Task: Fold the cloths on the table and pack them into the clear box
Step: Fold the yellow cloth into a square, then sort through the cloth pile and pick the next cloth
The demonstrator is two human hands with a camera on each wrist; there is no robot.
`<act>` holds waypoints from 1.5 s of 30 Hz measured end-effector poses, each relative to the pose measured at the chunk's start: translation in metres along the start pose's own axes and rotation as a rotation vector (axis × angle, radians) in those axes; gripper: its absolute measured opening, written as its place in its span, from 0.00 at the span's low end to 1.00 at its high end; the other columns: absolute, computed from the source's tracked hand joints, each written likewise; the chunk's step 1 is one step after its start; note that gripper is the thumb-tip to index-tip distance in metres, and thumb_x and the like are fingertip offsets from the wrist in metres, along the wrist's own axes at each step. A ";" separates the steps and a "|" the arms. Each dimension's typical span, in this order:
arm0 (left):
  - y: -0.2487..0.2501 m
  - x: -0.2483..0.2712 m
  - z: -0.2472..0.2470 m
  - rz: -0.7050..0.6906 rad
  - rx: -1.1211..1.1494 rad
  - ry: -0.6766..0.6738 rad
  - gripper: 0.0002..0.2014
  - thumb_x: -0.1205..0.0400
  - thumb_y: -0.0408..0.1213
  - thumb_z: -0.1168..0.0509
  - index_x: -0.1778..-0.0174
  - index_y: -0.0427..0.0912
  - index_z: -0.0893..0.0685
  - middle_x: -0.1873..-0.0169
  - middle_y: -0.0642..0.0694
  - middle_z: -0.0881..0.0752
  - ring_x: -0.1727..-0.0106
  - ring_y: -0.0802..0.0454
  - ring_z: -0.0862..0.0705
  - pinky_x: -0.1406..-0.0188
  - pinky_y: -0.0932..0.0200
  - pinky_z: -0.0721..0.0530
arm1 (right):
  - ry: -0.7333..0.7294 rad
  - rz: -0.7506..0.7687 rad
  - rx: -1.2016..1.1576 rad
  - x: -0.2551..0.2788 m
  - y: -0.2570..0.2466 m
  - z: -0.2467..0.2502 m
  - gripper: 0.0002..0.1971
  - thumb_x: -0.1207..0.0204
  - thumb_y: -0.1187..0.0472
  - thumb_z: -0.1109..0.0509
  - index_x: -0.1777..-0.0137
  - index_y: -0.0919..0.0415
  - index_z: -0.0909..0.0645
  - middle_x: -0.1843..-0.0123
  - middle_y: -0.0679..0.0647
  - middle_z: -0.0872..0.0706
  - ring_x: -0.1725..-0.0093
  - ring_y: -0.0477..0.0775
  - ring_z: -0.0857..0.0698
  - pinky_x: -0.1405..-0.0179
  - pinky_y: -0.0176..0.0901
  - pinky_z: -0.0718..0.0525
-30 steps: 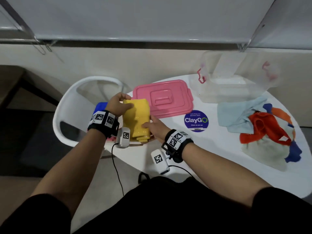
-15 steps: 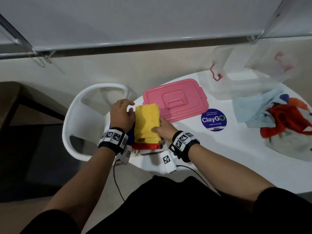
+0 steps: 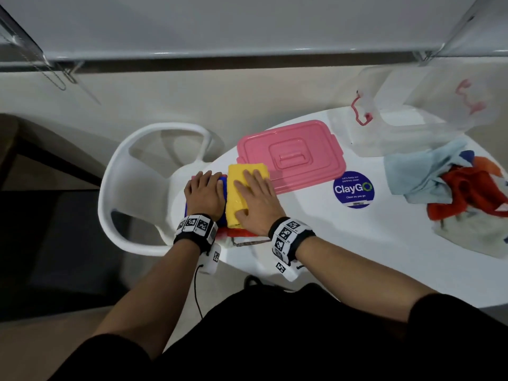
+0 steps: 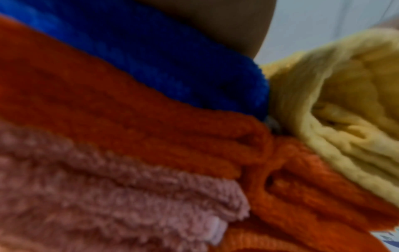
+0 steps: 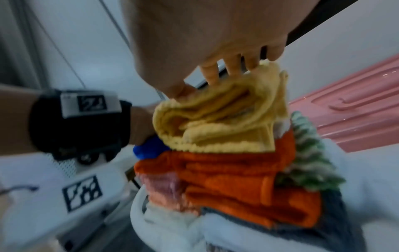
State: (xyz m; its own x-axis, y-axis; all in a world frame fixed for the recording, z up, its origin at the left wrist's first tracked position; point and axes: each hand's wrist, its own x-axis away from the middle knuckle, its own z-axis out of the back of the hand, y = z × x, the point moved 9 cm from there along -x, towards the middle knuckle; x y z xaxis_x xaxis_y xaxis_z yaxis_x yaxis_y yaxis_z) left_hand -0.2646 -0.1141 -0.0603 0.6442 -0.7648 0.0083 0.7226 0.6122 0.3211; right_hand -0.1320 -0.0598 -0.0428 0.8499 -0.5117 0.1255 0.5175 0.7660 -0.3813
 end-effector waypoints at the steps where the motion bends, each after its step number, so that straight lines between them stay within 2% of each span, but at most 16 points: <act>1: -0.002 0.001 0.000 0.006 0.011 0.006 0.26 0.14 0.48 0.57 0.27 0.49 0.22 0.25 0.44 0.24 0.21 0.40 0.33 0.22 0.42 0.42 | -0.002 0.031 0.035 0.000 -0.005 -0.010 0.36 0.22 0.47 0.45 0.14 0.56 0.43 0.11 0.60 0.52 0.13 0.62 0.58 0.15 0.64 0.57; 4: -0.004 0.003 0.000 0.002 0.025 -0.002 0.26 0.14 0.48 0.58 0.26 0.49 0.23 0.25 0.44 0.24 0.20 0.41 0.33 0.21 0.43 0.42 | -0.024 0.053 0.112 0.006 -0.008 -0.034 0.37 0.18 0.40 0.64 0.12 0.57 0.51 0.11 0.61 0.57 0.13 0.63 0.61 0.15 0.63 0.61; 7: -0.004 0.002 -0.001 0.007 0.033 -0.030 0.28 0.15 0.49 0.59 0.25 0.49 0.24 0.24 0.45 0.25 0.19 0.42 0.35 0.21 0.44 0.43 | -0.067 0.063 0.153 0.010 0.001 -0.045 0.38 0.18 0.36 0.67 0.12 0.56 0.58 0.12 0.60 0.63 0.14 0.62 0.66 0.15 0.63 0.61; 10: -0.002 -0.001 0.000 0.007 0.051 -0.047 0.28 0.15 0.49 0.60 0.25 0.48 0.24 0.23 0.44 0.25 0.19 0.42 0.35 0.21 0.43 0.43 | -0.098 0.065 0.158 0.006 0.007 -0.044 0.39 0.19 0.34 0.67 0.12 0.54 0.59 0.12 0.59 0.64 0.14 0.61 0.66 0.15 0.63 0.61; 12: -0.002 -0.003 0.002 0.005 0.074 -0.050 0.28 0.15 0.49 0.58 0.24 0.47 0.24 0.23 0.43 0.25 0.19 0.41 0.35 0.21 0.42 0.42 | -0.101 0.073 0.143 0.002 0.006 -0.040 0.39 0.19 0.33 0.64 0.12 0.54 0.58 0.12 0.59 0.62 0.13 0.61 0.65 0.15 0.63 0.60; 15: -0.007 -0.006 0.015 0.008 0.140 -0.015 0.29 0.16 0.49 0.57 0.23 0.44 0.25 0.23 0.41 0.25 0.19 0.40 0.34 0.20 0.41 0.40 | -0.091 0.088 0.070 0.000 0.003 -0.030 0.39 0.17 0.33 0.52 0.12 0.53 0.55 0.11 0.57 0.60 0.13 0.59 0.63 0.15 0.61 0.61; 20: 0.006 -0.004 0.055 -0.013 0.170 0.128 0.25 0.15 0.45 0.54 0.27 0.41 0.23 0.25 0.40 0.24 0.18 0.39 0.35 0.21 0.41 0.42 | 0.023 0.153 -0.153 0.008 0.002 0.001 0.45 0.25 0.32 0.33 0.14 0.51 0.44 0.11 0.54 0.49 0.12 0.55 0.55 0.14 0.57 0.59; 23: 0.036 0.002 0.077 -0.073 0.217 0.240 0.22 0.16 0.42 0.52 0.33 0.44 0.18 0.29 0.44 0.19 0.19 0.39 0.33 0.23 0.43 0.39 | 0.174 0.172 -0.304 0.023 0.014 0.029 0.36 0.23 0.34 0.35 0.18 0.50 0.34 0.14 0.52 0.38 0.13 0.53 0.46 0.14 0.53 0.53; 27: 0.111 0.019 0.083 -0.225 0.295 0.342 0.15 0.18 0.36 0.45 0.43 0.46 0.15 0.38 0.47 0.15 0.27 0.40 0.26 0.30 0.47 0.31 | 0.378 -0.081 -0.514 0.052 0.094 0.064 0.28 0.16 0.38 0.47 0.27 0.55 0.24 0.24 0.55 0.23 0.24 0.53 0.29 0.21 0.54 0.35; 29: 0.156 0.028 0.064 -0.309 0.322 0.314 0.13 0.19 0.35 0.43 0.46 0.47 0.14 0.41 0.47 0.15 0.31 0.39 0.23 0.34 0.46 0.27 | 0.457 -0.252 -0.572 0.076 0.155 0.071 0.24 0.14 0.43 0.44 0.30 0.59 0.22 0.31 0.57 0.19 0.32 0.51 0.25 0.26 0.57 0.27; 33: 0.242 0.045 -0.005 -0.397 0.337 0.143 0.11 0.22 0.40 0.40 0.50 0.47 0.13 0.45 0.46 0.14 0.35 0.39 0.21 0.35 0.44 0.26 | 0.489 -0.542 -0.495 0.140 0.279 0.082 0.19 0.20 0.53 0.29 0.32 0.58 0.22 0.35 0.58 0.17 0.32 0.59 0.24 0.31 0.55 0.25; 36: 0.304 0.063 -0.057 -0.421 0.382 0.000 0.12 0.23 0.44 0.40 0.51 0.47 0.13 0.49 0.47 0.13 0.42 0.40 0.19 0.41 0.44 0.23 | 0.517 -0.620 -0.345 0.190 0.358 0.105 0.21 0.28 0.59 0.26 0.35 0.58 0.20 0.39 0.58 0.16 0.34 0.64 0.22 0.36 0.55 0.24; 39: 0.360 0.076 -0.102 -0.425 0.426 -0.105 0.10 0.24 0.42 0.36 0.52 0.46 0.13 0.52 0.48 0.11 0.48 0.39 0.16 0.45 0.44 0.19 | 0.624 -0.739 -0.226 0.239 0.424 0.136 0.21 0.31 0.59 0.25 0.37 0.57 0.19 0.41 0.60 0.16 0.36 0.66 0.23 0.35 0.58 0.26; 41: 0.396 0.082 -0.127 -0.448 0.459 -0.177 0.11 0.24 0.43 0.36 0.52 0.44 0.12 0.51 0.48 0.11 0.47 0.41 0.16 0.40 0.46 0.21 | 0.657 -0.804 -0.162 0.261 0.459 0.157 0.21 0.31 0.58 0.26 0.36 0.57 0.20 0.40 0.60 0.18 0.35 0.65 0.24 0.34 0.59 0.26; 43: 0.426 0.083 -0.151 -0.439 0.473 -0.265 0.17 0.24 0.50 0.40 0.49 0.45 0.13 0.49 0.48 0.11 0.43 0.44 0.17 0.35 0.49 0.25 | 0.656 -0.863 -0.124 0.276 0.492 0.174 0.24 0.30 0.59 0.28 0.33 0.57 0.22 0.36 0.60 0.19 0.33 0.65 0.25 0.32 0.60 0.27; 45: 0.449 0.081 -0.173 -0.406 0.476 -0.327 0.21 0.25 0.53 0.43 0.47 0.45 0.13 0.46 0.47 0.12 0.40 0.44 0.19 0.35 0.57 0.29 | 0.638 -0.953 -0.159 0.289 0.526 0.183 0.28 0.29 0.60 0.28 0.28 0.56 0.27 0.31 0.61 0.22 0.29 0.65 0.27 0.29 0.62 0.29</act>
State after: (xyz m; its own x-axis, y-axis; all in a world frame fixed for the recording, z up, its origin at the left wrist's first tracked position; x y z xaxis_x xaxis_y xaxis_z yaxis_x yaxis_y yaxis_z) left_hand 0.1553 0.1333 -0.0792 0.1849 -0.9809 0.0603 0.6533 0.1685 0.7381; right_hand 0.4038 0.2669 -0.0400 -0.1059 -0.9934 -0.0439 0.8647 -0.0702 -0.4974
